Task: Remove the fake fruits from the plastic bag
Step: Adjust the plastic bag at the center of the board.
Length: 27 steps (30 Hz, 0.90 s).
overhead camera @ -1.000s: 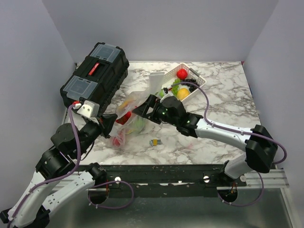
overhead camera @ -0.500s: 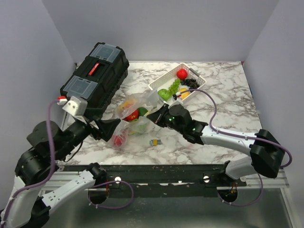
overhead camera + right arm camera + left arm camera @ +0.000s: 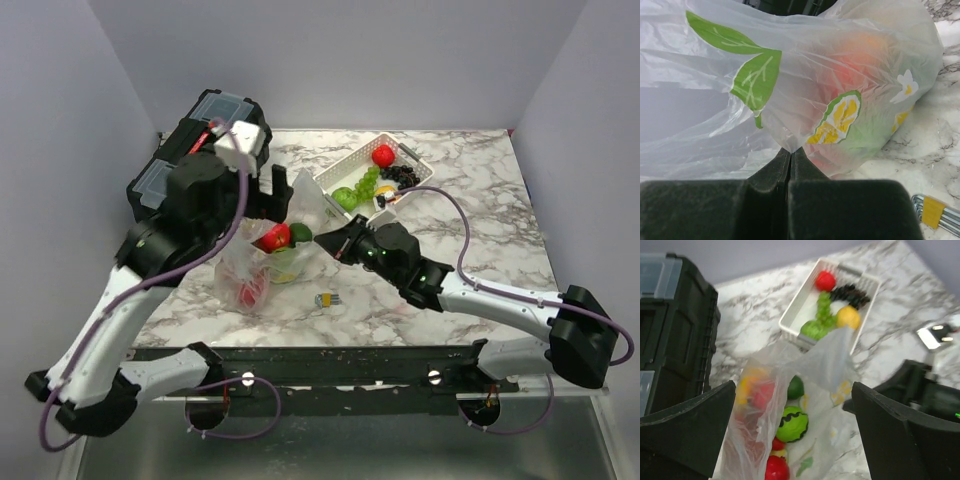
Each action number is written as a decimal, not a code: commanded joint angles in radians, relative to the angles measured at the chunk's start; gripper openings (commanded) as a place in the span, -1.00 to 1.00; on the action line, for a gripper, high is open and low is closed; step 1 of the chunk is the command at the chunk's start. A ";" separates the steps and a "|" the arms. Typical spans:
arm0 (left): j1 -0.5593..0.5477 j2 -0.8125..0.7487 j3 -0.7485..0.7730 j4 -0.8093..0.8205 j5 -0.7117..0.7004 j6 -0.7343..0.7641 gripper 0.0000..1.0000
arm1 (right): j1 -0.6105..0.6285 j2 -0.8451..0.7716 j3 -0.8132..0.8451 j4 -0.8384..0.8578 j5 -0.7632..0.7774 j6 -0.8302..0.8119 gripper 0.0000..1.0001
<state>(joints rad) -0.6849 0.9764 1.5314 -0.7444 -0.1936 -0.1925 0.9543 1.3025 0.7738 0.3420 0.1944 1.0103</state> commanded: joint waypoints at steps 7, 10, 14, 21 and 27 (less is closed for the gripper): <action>0.160 0.152 -0.203 0.043 0.151 0.063 0.97 | 0.003 -0.059 -0.023 -0.030 0.057 -0.063 -0.99; 0.159 0.148 -0.244 0.052 0.079 0.077 0.97 | 0.004 -0.053 -0.030 -0.026 0.063 -0.065 -0.99; 0.161 0.036 -0.340 0.145 0.115 0.060 0.98 | 0.003 -0.039 -0.011 -0.046 0.040 -0.087 -0.99; 0.160 0.117 -0.358 0.100 0.159 0.064 0.97 | 0.004 -0.021 -0.004 -0.023 -0.010 -0.122 -0.99; 0.160 0.255 -0.266 0.000 0.121 0.079 0.53 | 0.003 -0.035 -0.021 -0.010 -0.041 -0.138 -0.99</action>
<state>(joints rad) -0.5293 1.1400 1.1889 -0.6617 -0.0624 -0.1345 0.9543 1.2697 0.7544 0.3126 0.1875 0.9085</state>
